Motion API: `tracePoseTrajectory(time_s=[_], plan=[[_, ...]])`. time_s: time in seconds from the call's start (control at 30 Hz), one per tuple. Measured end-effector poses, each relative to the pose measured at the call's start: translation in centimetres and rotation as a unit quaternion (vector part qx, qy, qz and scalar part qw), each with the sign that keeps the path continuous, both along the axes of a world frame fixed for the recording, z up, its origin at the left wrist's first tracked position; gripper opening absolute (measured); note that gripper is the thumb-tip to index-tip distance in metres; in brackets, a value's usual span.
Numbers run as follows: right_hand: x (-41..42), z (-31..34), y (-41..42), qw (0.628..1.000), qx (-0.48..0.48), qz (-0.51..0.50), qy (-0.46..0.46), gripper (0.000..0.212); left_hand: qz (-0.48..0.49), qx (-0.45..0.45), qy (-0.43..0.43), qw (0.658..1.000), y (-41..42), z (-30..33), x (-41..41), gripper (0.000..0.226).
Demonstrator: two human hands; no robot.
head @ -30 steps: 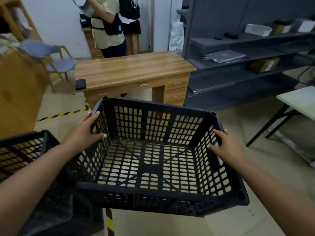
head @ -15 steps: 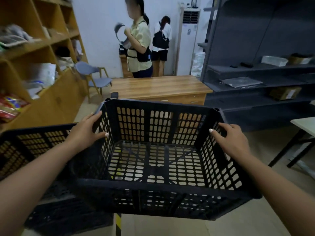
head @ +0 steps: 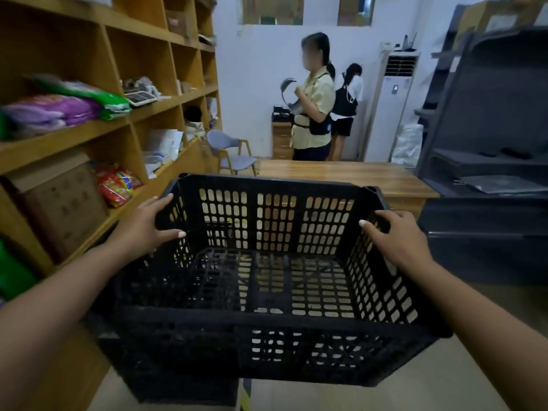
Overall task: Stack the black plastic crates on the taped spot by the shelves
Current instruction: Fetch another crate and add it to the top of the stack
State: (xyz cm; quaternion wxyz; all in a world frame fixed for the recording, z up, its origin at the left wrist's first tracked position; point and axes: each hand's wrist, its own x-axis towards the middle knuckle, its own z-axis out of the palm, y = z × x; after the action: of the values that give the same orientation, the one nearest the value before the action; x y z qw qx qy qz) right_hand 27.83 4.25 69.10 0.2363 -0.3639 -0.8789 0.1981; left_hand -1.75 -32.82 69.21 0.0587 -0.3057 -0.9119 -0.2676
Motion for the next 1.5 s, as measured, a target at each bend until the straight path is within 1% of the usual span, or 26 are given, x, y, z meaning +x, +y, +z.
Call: tracePoseTrajectory(time_s=[0.13, 0.23, 0.4, 0.53, 0.67, 0.8, 0.93, 1.07, 1.2, 1.27, 1.4, 1.5], plan=[[-5.9, 0.0, -3.2, 1.0, 0.002, 0.013, -0.003, 0.064, 0.02, 0.003, 0.015, 1.0, -4.1, -0.4, -4.9, 0.092], [-10.5, -0.5, -5.8, 1.0, 0.002, 0.02, -0.003, 0.062, 0.027, -0.005, 0.009, 1.0, -6.7, -0.7, -9.3, 0.09], [-17.3, -1.4, -10.2, 0.999, -0.026, 0.027, 0.001, 0.063, 0.024, -0.022, -0.008, 0.999, -10.3, -0.9, -16.5, 0.089], [-22.1, -1.5, -12.6, 1.0, -0.015, 0.016, 0.009, 0.059, 0.02, -0.03, -0.018, 0.999, -12.3, -0.6, -21.6, 0.088], [-25.6, -1.6, -13.4, 0.999, 0.008, 0.006, -0.035, 0.06, 0.015, -0.04, -0.026, 0.999, -13.0, -0.7, -24.9, 0.09], [-26.9, -1.8, -13.2, 0.991, 0.049, -0.027, -0.118, 0.064, 0.03, -0.074, -0.015, 0.997, -12.5, -0.8, -25.4, 0.089], [-26.5, -1.6, -13.5, 0.99, 0.048, -0.017, -0.13, 0.065, 0.048, -0.165, 0.009, 0.985, -12.3, -0.3, -24.6, 0.09], [-25.1, -0.9, -13.4, 0.989, 0.006, 0.039, -0.141, 0.066, 0.058, -0.231, 0.027, 0.971, -12.3, 0.1, -24.0, 0.088], [-23.1, -1.2, -13.1, 0.985, -0.063, 0.057, -0.15, 0.085, 0.07, -0.283, 0.039, 0.956, -12.6, 0.7, -24.0, 0.088], [-22.8, -1.3, -13.1, 0.986, -0.057, 0.068, -0.138, 0.091, 0.068, -0.293, 0.026, 0.953, -12.7, 0.6, -23.8, 0.088], [-23.1, -1.6, -13.5, 0.985, -0.023, 0.08, -0.15, 0.091, 0.084, -0.268, -0.005, 0.96, -13.2, 0.0, -22.6, 0.09], [-23.2, -1.9, -13.4, 0.987, -0.011, 0.069, -0.147, 0.091, 0.092, -0.266, 0.011, 0.959, -13.7, -0.5, -21.5, 0.093]])
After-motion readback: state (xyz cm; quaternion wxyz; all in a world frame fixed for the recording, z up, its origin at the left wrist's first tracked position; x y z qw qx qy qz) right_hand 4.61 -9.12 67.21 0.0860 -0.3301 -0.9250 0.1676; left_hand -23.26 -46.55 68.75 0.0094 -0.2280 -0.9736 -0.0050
